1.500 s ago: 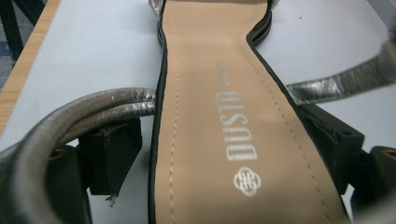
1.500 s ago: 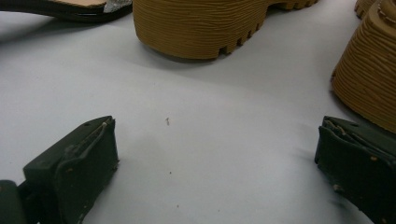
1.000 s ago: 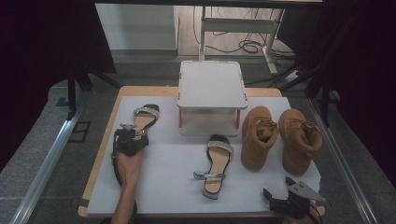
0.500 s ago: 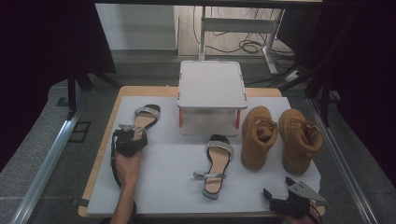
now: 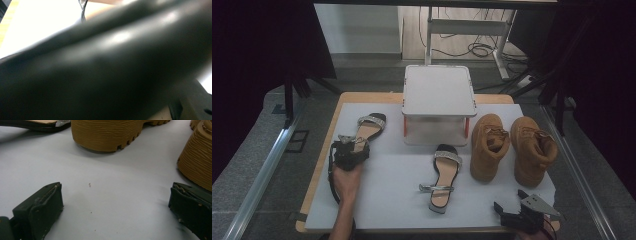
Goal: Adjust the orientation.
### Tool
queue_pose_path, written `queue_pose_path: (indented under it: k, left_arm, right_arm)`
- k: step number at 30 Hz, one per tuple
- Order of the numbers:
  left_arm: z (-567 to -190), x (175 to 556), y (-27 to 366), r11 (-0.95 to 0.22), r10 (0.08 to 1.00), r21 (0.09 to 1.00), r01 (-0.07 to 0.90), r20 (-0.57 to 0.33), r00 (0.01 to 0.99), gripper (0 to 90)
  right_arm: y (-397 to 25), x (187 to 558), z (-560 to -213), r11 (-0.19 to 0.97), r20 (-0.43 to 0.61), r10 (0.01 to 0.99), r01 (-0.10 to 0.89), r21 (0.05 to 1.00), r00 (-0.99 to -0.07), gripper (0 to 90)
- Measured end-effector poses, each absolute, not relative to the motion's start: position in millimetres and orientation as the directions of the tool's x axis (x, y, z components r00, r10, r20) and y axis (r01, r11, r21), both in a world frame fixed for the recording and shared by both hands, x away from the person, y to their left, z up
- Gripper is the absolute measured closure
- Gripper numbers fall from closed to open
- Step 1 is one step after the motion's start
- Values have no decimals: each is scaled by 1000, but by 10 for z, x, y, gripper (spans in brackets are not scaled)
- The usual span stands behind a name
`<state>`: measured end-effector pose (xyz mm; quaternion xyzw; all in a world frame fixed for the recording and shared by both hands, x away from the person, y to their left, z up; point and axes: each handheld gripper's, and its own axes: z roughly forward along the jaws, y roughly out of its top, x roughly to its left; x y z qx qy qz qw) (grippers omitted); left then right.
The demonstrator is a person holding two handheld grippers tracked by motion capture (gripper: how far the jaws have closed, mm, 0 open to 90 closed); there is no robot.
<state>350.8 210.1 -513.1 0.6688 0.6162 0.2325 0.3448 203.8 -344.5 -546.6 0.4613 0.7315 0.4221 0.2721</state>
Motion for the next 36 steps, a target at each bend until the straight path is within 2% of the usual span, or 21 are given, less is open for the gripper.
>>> queue_pose_path:
  k: [16,36]
  left_arm:
    - [-5003,3163,2078,-57,971,773,632,-105,216,387]
    - [-4943,2772,2031,-61,945,781,622,-156,288,388]
  right_arm:
    - [-3444,2038,-5467,218,-9,905,445,869,-426,0]
    - [-3444,2037,-5466,215,-6,905,446,869,-425,0]
